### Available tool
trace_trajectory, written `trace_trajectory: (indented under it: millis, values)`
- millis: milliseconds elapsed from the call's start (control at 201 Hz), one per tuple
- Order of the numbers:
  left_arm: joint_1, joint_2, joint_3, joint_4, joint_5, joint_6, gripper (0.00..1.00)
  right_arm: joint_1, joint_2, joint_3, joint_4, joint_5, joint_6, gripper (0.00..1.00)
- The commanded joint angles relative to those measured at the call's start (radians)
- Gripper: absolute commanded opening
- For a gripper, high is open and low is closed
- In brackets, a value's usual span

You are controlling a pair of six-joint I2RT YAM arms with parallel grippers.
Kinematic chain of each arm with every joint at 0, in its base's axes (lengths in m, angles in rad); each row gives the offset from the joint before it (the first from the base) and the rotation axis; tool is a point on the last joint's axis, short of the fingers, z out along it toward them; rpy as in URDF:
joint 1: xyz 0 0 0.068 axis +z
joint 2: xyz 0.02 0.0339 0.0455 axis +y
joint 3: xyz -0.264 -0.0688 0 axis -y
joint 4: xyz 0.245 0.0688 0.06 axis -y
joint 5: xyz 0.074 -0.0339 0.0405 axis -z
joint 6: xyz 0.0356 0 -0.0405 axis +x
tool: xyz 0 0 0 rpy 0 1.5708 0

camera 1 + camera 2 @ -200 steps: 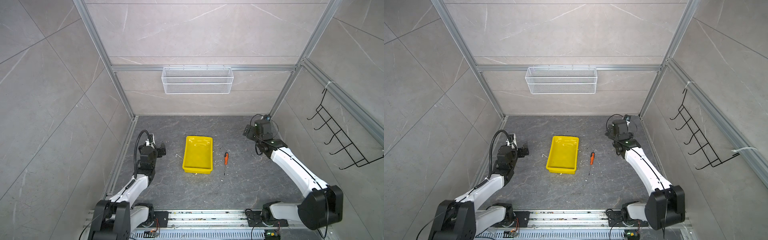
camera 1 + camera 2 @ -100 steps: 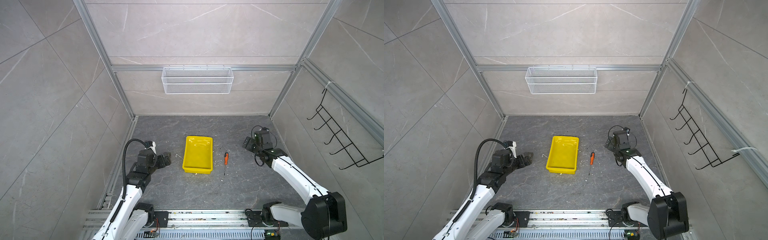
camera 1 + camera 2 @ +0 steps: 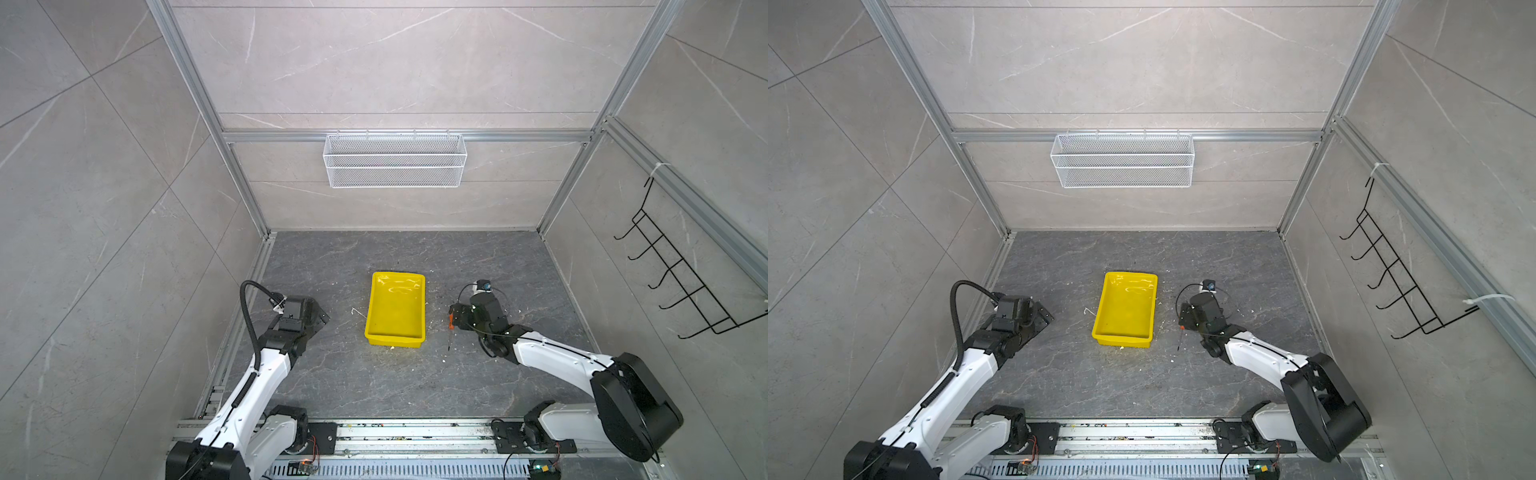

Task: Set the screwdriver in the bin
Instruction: 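Lower the right gripper over the orange screwdriver handle while the left arm lifts, then close the right gripper on the orange screwdriver handle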

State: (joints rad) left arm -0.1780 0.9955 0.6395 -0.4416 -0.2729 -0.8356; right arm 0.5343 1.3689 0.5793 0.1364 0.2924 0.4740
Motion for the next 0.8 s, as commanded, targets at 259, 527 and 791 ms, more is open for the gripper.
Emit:
trace_trajectory:
  millis: [259,527,791]
  values:
    - [0.000,-0.032,-0.106,-0.045,-0.100,0.067,1.00,0.084,0.120,0.090,-0.051,0.156,0.048,0.83]
    - [-0.003,-0.168,-0.187,0.024,-0.086,0.077,0.99,0.085,0.272,0.220,-0.190,0.152,0.131,0.76]
    - [-0.002,-0.155,-0.169,-0.018,-0.092,0.056,0.99,0.085,0.316,0.290,-0.315,0.220,0.208,0.64]
